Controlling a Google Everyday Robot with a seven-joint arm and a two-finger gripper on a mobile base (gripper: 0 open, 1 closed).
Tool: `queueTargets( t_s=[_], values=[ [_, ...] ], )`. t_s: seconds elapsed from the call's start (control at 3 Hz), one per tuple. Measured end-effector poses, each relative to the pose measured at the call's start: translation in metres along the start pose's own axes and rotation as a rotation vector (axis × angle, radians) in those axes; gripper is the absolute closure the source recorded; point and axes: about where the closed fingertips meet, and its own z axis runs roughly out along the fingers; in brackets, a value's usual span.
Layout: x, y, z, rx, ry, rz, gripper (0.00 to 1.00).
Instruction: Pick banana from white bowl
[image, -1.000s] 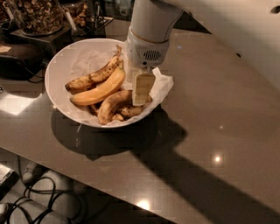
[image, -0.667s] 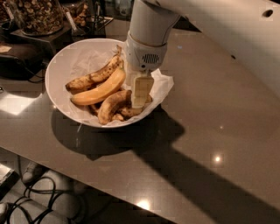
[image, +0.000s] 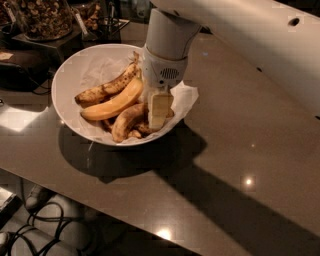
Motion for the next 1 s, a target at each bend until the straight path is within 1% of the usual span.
queueTargets(
  t_s=[0.33, 0.67, 1.0],
  values=[
    [0.0043, 0.0004, 0.004, 0.006, 0.038, 0.011, 0.65],
    [0.0043, 0.0004, 0.004, 0.006, 0.038, 0.011, 0.89],
    [0.0042, 0.0004, 0.0039, 0.007, 0.037, 0.011, 1.0]
  ],
)
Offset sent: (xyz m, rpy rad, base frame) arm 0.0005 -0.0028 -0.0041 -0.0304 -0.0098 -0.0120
